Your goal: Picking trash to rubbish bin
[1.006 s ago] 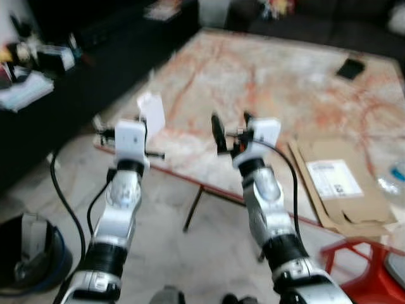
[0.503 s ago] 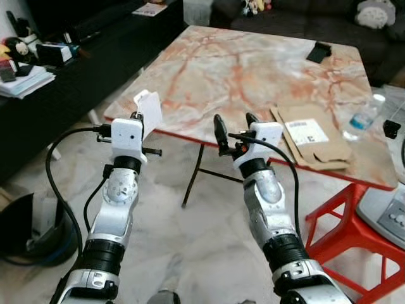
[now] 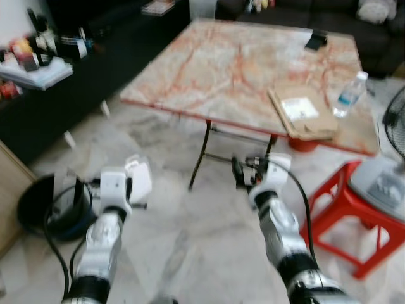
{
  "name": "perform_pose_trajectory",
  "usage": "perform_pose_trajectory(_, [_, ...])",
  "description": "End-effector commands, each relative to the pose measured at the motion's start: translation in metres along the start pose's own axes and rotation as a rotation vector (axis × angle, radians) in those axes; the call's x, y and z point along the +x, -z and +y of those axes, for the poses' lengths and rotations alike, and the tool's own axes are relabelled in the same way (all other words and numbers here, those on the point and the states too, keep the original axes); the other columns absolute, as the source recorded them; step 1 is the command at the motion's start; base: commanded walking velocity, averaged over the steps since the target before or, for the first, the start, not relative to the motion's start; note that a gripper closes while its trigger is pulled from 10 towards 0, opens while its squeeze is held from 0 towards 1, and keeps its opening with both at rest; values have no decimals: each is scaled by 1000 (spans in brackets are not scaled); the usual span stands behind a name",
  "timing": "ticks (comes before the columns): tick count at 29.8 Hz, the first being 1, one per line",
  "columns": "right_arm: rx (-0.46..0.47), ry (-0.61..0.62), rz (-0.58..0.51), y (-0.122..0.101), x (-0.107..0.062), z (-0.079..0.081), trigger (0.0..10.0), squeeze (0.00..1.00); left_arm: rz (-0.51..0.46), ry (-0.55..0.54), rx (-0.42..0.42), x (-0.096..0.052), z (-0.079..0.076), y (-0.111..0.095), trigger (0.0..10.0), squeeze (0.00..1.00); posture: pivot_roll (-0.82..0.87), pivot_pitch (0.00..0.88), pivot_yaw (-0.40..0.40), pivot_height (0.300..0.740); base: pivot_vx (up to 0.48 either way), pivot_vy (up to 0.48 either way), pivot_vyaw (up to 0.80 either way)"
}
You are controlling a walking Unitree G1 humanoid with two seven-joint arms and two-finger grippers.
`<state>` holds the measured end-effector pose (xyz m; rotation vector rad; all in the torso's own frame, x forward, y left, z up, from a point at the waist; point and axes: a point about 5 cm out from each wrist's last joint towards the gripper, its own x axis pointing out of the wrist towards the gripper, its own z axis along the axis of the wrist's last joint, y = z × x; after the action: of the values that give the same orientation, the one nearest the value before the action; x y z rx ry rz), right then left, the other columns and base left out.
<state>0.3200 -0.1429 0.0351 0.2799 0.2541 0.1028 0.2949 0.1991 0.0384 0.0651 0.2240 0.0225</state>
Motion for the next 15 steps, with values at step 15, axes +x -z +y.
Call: perform_pose_trajectory(15, [1, 273, 563, 125, -92, -53, 10000, 0, 660, -185, 27, -102, 50, 142, 10000, 0, 110, 138, 15, 740, 0, 0, 0])
